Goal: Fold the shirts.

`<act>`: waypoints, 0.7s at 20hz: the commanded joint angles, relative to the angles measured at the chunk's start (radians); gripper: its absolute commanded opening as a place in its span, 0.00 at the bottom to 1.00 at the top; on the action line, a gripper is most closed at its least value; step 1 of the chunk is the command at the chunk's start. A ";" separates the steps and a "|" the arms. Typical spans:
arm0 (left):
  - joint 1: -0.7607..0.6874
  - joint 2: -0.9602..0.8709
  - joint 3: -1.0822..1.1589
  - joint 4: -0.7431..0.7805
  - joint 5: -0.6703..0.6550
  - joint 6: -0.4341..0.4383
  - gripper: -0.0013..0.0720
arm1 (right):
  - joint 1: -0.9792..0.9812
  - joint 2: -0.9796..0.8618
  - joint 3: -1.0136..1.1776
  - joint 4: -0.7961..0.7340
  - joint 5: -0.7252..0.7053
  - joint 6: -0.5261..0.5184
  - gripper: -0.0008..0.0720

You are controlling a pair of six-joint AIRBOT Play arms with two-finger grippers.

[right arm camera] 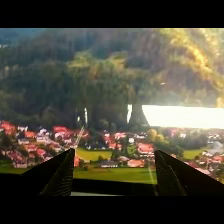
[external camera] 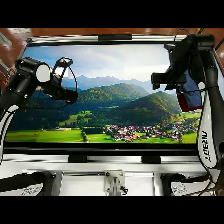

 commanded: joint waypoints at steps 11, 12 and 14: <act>-0.008 -0.011 0.003 0.006 -0.013 -0.017 0.69 | 0.027 -0.012 0.000 0.019 -0.021 -0.006 0.87; -0.008 -0.011 0.003 0.006 -0.013 -0.017 0.69 | 0.027 -0.012 0.000 0.019 -0.021 -0.006 0.87; -0.008 -0.011 0.003 0.006 -0.013 -0.017 0.69 | 0.027 -0.012 0.000 0.019 -0.021 -0.006 0.87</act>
